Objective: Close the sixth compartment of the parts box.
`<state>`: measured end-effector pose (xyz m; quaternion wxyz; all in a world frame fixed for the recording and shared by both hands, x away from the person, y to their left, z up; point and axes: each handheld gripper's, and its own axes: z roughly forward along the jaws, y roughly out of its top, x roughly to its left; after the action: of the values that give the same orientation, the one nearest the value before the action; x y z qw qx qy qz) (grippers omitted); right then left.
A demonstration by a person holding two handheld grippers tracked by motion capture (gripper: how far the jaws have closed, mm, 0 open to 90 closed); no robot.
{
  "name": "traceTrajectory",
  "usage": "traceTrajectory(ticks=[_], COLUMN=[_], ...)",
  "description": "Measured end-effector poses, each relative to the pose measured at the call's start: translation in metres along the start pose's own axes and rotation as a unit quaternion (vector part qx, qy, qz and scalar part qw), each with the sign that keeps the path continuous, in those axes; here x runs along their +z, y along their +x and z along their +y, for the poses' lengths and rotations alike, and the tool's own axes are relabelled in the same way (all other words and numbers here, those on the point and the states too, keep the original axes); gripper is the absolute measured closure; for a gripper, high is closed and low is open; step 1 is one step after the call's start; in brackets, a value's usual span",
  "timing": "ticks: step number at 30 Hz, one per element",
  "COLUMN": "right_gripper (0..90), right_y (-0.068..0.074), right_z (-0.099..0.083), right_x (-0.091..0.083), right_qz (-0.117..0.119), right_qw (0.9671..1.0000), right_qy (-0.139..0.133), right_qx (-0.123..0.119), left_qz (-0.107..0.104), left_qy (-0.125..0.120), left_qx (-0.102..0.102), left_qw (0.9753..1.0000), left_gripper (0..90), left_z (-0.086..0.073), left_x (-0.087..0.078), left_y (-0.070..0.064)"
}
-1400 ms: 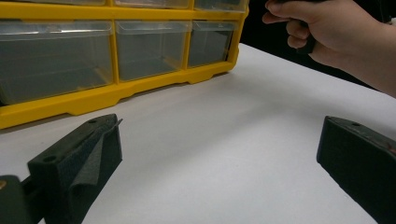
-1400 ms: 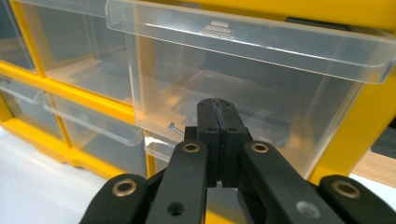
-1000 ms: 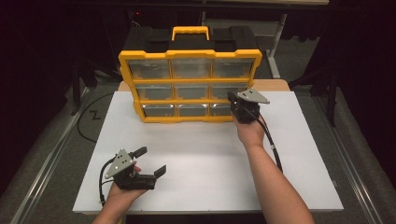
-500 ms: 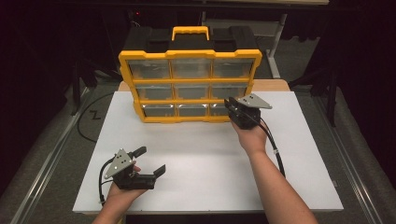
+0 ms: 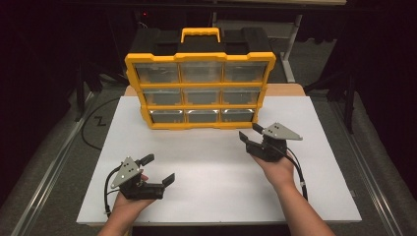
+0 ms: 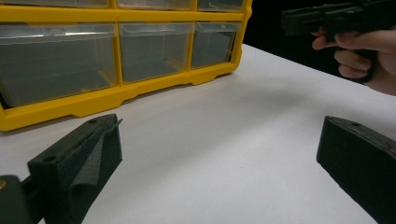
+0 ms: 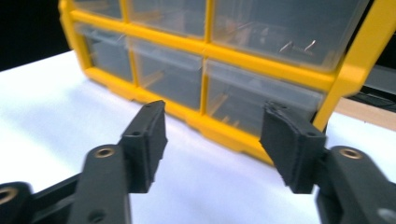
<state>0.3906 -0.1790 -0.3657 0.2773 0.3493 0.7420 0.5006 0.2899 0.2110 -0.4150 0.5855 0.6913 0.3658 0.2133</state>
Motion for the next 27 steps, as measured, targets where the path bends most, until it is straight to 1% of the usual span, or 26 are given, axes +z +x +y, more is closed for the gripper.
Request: traceTrajectory(ticks=[1,3,4,6,8,10,12,13,14,15,17,19,21,22,24,27], right_gripper=[37.8,34.1,31.3,23.6,16.3,14.8,11.1,7.5,5.2,2.0,1.1,1.1,1.1,1.1,1.1,1.1], right_y=[0.001,0.004,0.004,0.005,0.007,0.008,0.008,0.008,0.008,0.01,0.01,0.01,0.01,0.01,0.009,0.008], right_z=[-0.004,-0.009,-0.012,-0.018,-0.023,-0.028,-0.034,-0.037,-0.038,-0.04,-0.043,-0.046,-0.047,-0.047,-0.047,-0.048], right_x=[-0.005,-0.014,-0.018,-0.027,-0.034,-0.04,-0.046,-0.05,-0.05,-0.053,-0.056,-0.059,-0.062,-0.063,-0.064,-0.063], right_qz=[0.003,0.005,0.012,0.017,0.016,0.014,0.027,0.027,0.029,0.025,0.019,0.013,0.008,0.006,0.004,-0.004], right_qw=[1.0,1.0,0.9999,0.9998,0.9999,0.9999,0.9996,0.9996,0.9995,0.9997,0.9998,0.9999,0.9999,1.0,0.9999,0.9999], right_qy=[-0.003,-0.003,-0.005,-0.006,-0.003,-0.003,-0.005,-0.006,-0.01,-0.004,-0.002,-0.006,-0.006,-0.005,-0.011,-0.015], right_qx=[-0.004,0.0,-0.002,-0.005,-0.006,-0.003,0.005,0.008,0.005,0.005,0.0,-0.008,-0.008,-0.004,-0.006,0.001], left_qz=[0.0,0.001,0.001,0.002,0.004,0.005,0.006,0.006,0.008,0.009,0.011,0.013,0.014,0.015,0.015,0.014], left_qy=[0.0,0.0,-0.001,-0.001,0.0,0.0,-0.001,-0.002,-0.001,-0.001,-0.001,-0.002,-0.002,-0.003,-0.001,0.001], left_qx=[0.0,0.001,0.0,-0.002,-0.002,-0.001,-0.001,-0.001,-0.001,-0.002,-0.004,-0.005,-0.005,-0.004,-0.003,-0.001], left_qw=[1.0,1.0,1.0,1.0,1.0,1.0,1.0,1.0,1.0,1.0,0.9999,0.9999,0.9999,0.9999,0.9999,0.9999], left_gripper=[0.7,0.7,0.7,0.7,0.6,0.6,0.6,0.6,0.5,0.3,0.2,0.1,0.1,0.2,0.1,0.1], left_z=[0.0,0.0,0.0,0.0,0.0,0.0,0.0,0.0,0.0,0.0,0.0,0.0,0.0,0.0,0.0,0.0], left_x=[0.0,0.0,0.0,-0.001,-0.001,-0.001,-0.002,-0.002,-0.002,-0.002,-0.003,-0.003,-0.003,-0.004,-0.003,-0.003], left_y=[0.0,0.0,0.0,0.0,0.0,0.001,0.001,0.001,0.001,0.001,0.001,0.002,0.001,0.001,0.0,0.0])
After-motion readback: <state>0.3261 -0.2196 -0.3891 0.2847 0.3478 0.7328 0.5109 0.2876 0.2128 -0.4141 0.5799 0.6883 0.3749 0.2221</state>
